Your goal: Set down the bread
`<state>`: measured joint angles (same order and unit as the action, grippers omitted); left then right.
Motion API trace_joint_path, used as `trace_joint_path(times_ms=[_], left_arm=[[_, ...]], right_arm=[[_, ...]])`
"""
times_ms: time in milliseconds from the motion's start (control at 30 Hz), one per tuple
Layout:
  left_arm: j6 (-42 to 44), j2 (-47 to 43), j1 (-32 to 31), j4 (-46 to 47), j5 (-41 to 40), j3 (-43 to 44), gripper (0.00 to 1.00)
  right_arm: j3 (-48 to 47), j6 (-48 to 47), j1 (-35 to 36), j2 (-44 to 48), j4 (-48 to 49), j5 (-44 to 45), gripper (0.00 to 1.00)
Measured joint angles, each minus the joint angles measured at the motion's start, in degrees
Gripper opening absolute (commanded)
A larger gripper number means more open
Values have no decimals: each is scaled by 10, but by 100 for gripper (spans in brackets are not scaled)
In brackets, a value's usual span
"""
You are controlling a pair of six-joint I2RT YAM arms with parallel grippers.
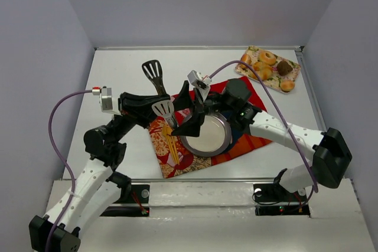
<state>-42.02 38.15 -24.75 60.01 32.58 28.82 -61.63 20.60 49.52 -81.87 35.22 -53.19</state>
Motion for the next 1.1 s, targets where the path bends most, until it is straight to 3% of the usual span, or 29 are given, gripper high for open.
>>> trace_joint_path(times_ms=[233, 433, 500, 633, 667, 867, 967, 1067, 1100], left_arm=[[7, 19, -5, 0, -31, 0, 6], [14, 25, -10, -7, -45, 0, 6], [16, 24, -10, -7, -49, 0, 6], [20, 24, -10, -8, -58, 0, 6], [21, 24, -10, -10, -61, 0, 6], [23, 14, -12, -16, -62, 0, 6], [23, 7, -15, -28, -64, 0, 20], [26, -2, -15, -49, -70, 1, 26], [27, -5, -15, -58, -74, 1, 41]], right_arm=[[-5, 80, 8, -12, 27, 25, 99], [-19, 110, 12, -17, 34, 43, 89], [-27, 115, 12, -20, 34, 47, 78], [-38, 122, 12, -24, 34, 47, 66], [-42, 123, 12, -26, 34, 47, 57], [-46, 123, 12, -30, 30, 52, 41], [-47, 123, 12, -31, 25, 54, 38], [-47, 124, 12, -31, 19, 58, 39], [-47, 125, 12, -31, 17, 58, 39]])
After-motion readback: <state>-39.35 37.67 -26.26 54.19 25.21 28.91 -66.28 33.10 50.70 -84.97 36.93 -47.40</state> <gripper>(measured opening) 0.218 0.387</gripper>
